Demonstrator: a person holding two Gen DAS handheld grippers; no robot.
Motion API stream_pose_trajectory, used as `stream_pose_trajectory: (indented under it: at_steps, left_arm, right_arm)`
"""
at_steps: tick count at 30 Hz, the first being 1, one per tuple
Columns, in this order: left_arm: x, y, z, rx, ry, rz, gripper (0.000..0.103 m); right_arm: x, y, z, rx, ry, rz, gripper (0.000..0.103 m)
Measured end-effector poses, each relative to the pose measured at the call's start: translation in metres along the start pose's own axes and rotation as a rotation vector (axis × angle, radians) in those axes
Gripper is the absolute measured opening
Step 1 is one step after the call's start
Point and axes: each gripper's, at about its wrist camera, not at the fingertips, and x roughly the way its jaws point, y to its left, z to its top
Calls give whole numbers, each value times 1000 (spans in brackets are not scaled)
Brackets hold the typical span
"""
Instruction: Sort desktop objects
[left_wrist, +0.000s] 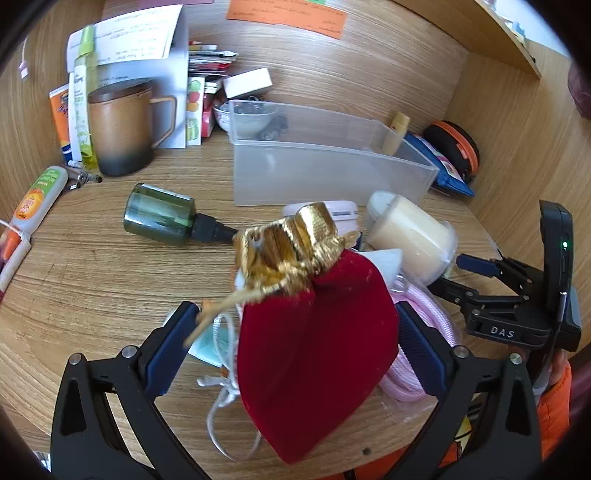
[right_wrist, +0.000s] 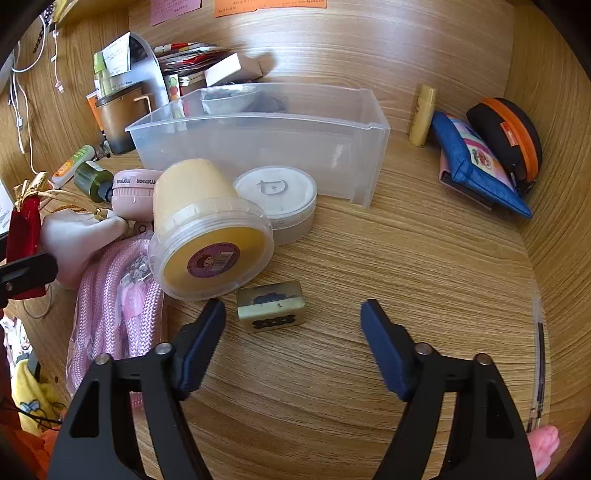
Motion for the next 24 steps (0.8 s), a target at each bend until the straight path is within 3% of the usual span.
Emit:
stream_pose_trajectory:
  at_steps: [7, 11, 17, 24]
  left_arm:
    - [-4, 8, 0, -17, -54, 24, 103]
    - [-4, 8, -1, -13, -54, -4, 83]
    - [-8, 6, -4, -16, -62, -48, 63]
    - [-17, 2, -4, -4, -77, -36, 57]
  right_arm:
    - [5, 0, 0, -14, 16, -2, 55]
    - [5, 2, 0, -23, 11, -4, 48]
    - [4, 5, 0, -34, 6, 12, 34]
    - [3, 6, -3, -36, -3, 17, 31]
